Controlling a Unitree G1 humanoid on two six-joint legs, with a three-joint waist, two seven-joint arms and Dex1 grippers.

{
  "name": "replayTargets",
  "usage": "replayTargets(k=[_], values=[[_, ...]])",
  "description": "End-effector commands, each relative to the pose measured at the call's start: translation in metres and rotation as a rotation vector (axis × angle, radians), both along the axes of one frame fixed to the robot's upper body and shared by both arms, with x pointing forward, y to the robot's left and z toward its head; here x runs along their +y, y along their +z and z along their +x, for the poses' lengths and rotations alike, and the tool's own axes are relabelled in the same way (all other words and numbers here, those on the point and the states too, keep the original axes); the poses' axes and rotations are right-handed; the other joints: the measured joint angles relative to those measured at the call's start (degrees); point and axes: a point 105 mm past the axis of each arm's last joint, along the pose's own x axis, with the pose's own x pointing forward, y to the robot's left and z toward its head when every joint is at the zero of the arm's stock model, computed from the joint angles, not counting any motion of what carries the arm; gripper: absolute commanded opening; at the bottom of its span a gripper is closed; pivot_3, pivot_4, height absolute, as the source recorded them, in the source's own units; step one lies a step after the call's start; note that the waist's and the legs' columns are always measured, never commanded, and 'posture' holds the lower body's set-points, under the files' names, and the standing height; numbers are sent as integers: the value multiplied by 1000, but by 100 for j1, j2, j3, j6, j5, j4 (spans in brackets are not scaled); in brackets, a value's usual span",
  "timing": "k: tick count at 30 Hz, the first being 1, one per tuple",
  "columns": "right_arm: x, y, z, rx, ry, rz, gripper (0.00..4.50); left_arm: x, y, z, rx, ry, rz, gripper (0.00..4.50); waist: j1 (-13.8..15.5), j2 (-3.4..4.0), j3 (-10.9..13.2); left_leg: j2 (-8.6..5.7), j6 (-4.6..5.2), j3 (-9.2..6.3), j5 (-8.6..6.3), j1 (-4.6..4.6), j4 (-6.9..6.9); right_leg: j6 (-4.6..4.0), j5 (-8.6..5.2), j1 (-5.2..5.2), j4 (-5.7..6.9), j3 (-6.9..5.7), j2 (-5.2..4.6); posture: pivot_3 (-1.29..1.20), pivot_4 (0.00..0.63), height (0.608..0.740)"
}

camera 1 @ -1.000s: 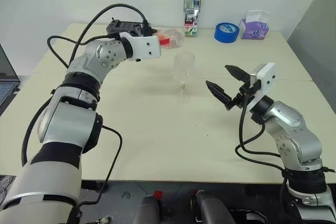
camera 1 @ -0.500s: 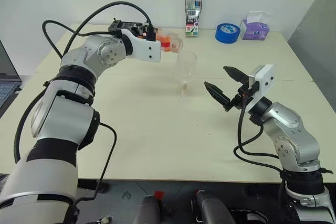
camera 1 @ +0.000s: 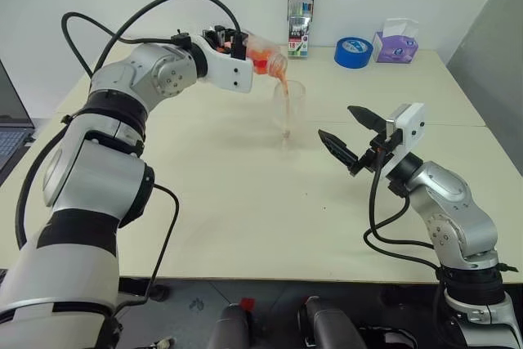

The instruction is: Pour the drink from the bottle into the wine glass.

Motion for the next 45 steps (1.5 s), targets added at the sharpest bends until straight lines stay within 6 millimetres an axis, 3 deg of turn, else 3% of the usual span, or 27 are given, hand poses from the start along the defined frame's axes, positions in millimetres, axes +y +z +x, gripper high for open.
replayTargets(k=[1, 24, 37, 40, 45], values=[[1, 14, -6, -71, 6, 1, 4500, -4, 28, -4, -82, -15, -7, 1659, 0, 0, 0, 0, 0, 0, 0, 0, 0, 0, 0, 0, 1, 0, 0, 0, 150, 740], [5, 11, -10, -65, 27, -15, 4500, 2, 27, -3, -86, 9, 21, 1659, -1, 0, 0, -2, 3, 0, 3, 6, 10, 1, -1, -1, 27, 0, 0, 0, 150, 740], [7, 11, -13, -50, 40, -18, 4500, -1, 30, -5, 72, -31, -248, 1659, -5, 0, 0, -1, 6, -1, 5, 8, 12, 1, -1, 0, 33, -1, 0, 0, 150, 740], [8, 11, -15, -47, 50, -22, 4500, -4, 36, -8, 119, -78, -366, 1659, -5, 0, 0, -2, 7, -1, 5, 8, 15, 0, 0, 0, 34, 0, 0, 0, 150, 740], [19, 4, -28, -19, 159, -50, 4500, -6, 65, -12, 216, -175, -736, 1659, -6, 0, 0, -2, 7, -4, 5, 5, 20, 0, 0, 0, 34, -3, 0, 0, 150, 740]])
